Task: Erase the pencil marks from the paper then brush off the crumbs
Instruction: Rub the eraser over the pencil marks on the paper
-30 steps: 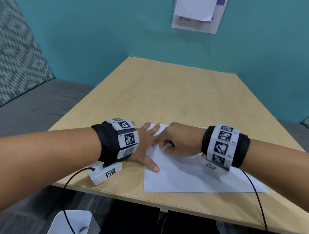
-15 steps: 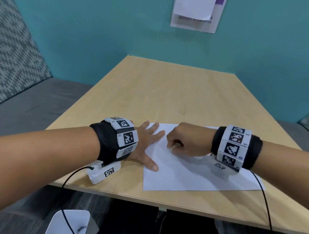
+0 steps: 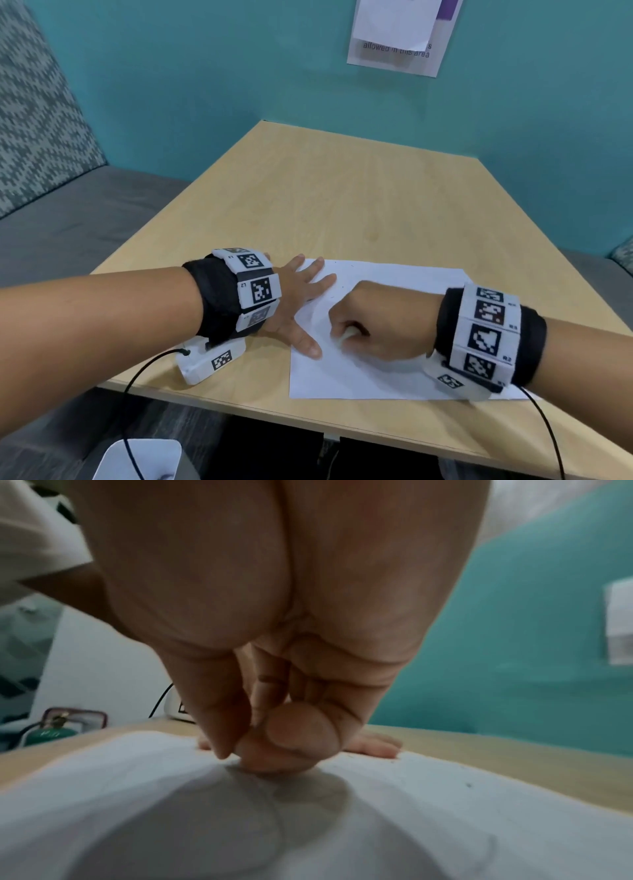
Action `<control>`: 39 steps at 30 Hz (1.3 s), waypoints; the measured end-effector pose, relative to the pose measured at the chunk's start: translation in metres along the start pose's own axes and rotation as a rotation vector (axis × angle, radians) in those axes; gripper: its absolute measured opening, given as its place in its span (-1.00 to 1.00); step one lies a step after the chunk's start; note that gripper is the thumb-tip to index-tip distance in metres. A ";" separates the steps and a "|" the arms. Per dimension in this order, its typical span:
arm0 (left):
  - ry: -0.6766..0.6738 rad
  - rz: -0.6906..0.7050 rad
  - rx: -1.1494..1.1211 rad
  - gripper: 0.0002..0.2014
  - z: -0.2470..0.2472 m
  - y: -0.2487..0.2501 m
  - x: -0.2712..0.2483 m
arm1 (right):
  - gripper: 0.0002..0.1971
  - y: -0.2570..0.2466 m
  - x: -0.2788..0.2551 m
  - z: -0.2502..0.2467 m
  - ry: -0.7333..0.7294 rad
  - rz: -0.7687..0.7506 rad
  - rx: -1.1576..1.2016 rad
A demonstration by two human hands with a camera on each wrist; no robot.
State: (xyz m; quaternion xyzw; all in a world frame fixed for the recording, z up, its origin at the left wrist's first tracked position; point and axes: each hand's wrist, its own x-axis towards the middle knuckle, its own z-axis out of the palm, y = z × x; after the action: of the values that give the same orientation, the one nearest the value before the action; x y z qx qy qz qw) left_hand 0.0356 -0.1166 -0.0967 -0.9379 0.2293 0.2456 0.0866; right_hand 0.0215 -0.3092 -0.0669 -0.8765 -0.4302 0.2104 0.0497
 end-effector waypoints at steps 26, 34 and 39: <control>-0.010 -0.018 0.032 0.24 -0.006 0.003 -0.002 | -0.90 0.052 0.006 -0.021 0.121 0.188 -0.069; 0.023 0.113 -0.046 0.19 -0.013 0.019 0.023 | -0.89 0.039 0.003 -0.013 0.131 0.136 -0.072; 0.025 0.117 -0.041 0.19 -0.013 0.019 0.023 | -0.78 0.012 -0.003 -0.004 0.018 -0.016 0.005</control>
State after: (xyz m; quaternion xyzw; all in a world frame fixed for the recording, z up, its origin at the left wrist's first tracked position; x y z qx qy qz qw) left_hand 0.0498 -0.1460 -0.0981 -0.9274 0.2796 0.2433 0.0499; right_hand 0.0304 -0.3189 -0.0655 -0.8748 -0.4362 0.2030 0.0576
